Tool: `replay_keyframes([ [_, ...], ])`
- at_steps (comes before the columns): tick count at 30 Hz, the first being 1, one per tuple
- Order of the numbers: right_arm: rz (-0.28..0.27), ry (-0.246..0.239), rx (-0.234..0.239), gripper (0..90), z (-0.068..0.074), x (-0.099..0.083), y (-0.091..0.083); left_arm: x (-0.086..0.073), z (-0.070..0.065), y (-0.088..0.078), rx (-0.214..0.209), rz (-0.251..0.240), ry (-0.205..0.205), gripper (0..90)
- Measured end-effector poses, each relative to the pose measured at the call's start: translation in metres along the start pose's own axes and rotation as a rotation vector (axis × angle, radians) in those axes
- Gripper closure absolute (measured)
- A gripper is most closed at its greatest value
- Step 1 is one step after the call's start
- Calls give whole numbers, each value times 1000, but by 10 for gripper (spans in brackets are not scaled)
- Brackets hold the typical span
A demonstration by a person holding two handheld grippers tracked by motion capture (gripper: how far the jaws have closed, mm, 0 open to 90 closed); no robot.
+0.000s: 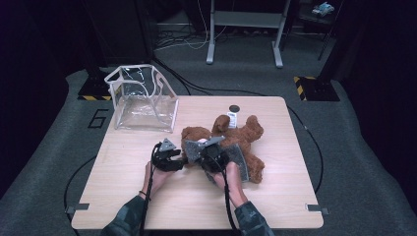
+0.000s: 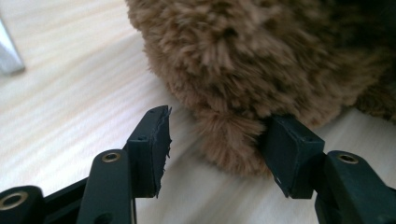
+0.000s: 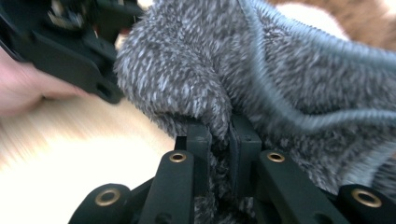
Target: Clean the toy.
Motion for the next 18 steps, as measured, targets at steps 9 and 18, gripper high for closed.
replay_keyframes([
  [9,-146,-7,-84,810,-12,52,-24,6,-8,10,-39,16,19,418],
  [18,-72,-9,-38,813,-4,38,2,4,-9,15,-72,25,5,406],
])
Point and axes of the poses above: each handheld gripper's, and its own axes: y roughly forward along the jaws, x roughly out of its top, z roughly to its left, the point moved 5 cm from there along y, roughly forward along the jaws, and after that the axes turned 4 degrees about z, right-handed, at the moved point
